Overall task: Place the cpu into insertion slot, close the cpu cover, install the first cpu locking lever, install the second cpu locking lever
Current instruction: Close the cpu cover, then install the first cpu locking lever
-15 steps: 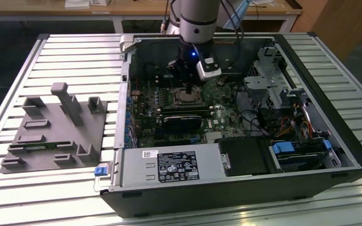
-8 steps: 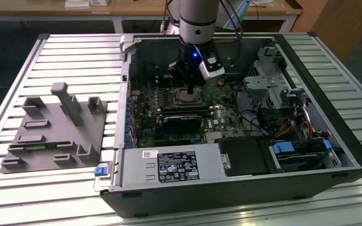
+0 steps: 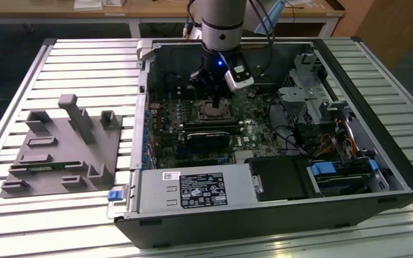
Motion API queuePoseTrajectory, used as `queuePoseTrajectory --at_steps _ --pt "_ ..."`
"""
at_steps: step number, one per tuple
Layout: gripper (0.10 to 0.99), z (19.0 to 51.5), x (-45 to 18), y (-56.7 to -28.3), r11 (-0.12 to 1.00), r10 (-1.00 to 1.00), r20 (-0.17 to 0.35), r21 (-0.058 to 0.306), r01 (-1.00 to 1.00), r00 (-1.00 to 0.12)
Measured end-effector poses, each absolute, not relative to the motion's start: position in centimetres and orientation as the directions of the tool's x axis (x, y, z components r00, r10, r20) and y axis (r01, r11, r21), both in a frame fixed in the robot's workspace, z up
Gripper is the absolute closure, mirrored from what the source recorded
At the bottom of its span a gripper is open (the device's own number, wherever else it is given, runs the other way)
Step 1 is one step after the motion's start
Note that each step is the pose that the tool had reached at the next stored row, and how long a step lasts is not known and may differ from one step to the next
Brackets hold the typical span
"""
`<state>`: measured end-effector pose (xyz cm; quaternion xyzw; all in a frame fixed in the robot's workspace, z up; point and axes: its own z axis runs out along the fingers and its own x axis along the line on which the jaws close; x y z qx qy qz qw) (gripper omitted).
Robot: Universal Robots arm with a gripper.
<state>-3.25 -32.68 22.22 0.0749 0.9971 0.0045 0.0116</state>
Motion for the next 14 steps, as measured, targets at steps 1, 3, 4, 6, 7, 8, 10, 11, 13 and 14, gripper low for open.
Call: queuePoseTrajectory --at_steps 1,3,4,6,7,8,10,11,13,14 --pt "0.980 22.22 -3.26 -32.68 0.989 0.149 -0.022 0.011 0.149 -0.989" --pt "0.980 22.22 -3.32 -32.68 0.989 0.149 -0.022 0.011 0.149 -0.989" --pt "0.980 22.22 -3.32 -32.68 0.989 0.149 -0.022 0.011 0.149 -0.989" --pt "0.980 22.22 -3.32 -32.68 0.989 0.149 -0.022 0.011 0.149 -0.989" --pt "0.980 22.22 -3.33 -32.68 0.989 0.149 -0.022 0.011 0.149 -0.989" --pt "0.980 22.22 -3.33 -32.68 0.989 0.149 -0.022 0.011 0.149 -0.989" --pt "0.980 22.22 -3.33 -32.68 0.989 0.149 -0.022 0.011 0.149 -0.989" --pt "0.980 22.22 -3.34 -32.68 0.989 0.149 -0.022 0.011 0.149 -0.989" --pt "0.980 22.22 -3.39 -32.68 0.989 0.150 -0.022 0.011 0.149 -0.988" --pt "0.980 22.22 -3.47 -32.69 0.989 0.150 -0.022 0.011 0.149 -0.989"
